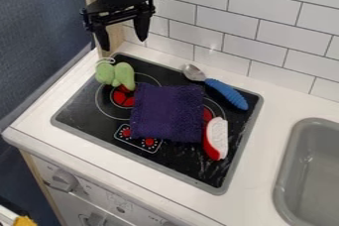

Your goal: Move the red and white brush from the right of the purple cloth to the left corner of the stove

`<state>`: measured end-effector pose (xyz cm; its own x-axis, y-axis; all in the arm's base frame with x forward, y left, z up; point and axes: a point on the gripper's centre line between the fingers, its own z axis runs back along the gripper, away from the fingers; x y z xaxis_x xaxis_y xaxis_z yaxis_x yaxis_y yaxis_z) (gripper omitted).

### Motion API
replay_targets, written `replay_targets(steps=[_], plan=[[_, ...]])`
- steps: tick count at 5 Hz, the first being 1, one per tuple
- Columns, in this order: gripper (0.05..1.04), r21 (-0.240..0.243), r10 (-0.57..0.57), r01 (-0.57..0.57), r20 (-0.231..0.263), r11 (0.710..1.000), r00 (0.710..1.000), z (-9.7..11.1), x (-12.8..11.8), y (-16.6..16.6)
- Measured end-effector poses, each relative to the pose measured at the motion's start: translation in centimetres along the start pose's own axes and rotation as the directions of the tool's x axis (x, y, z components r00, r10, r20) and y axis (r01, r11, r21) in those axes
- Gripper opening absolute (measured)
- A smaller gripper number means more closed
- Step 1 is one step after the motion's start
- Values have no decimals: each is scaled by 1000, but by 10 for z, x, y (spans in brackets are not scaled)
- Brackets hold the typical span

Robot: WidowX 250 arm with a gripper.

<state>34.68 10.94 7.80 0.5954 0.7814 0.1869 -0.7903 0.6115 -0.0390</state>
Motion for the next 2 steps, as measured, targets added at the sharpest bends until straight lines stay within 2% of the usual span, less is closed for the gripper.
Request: replay_targets(steps=[1,2], plan=[[1000,22,2,-2,-33,1000,999,-13,-8,2],[1000,21,-85,86,-67,996,994,-20,-50,-17]])
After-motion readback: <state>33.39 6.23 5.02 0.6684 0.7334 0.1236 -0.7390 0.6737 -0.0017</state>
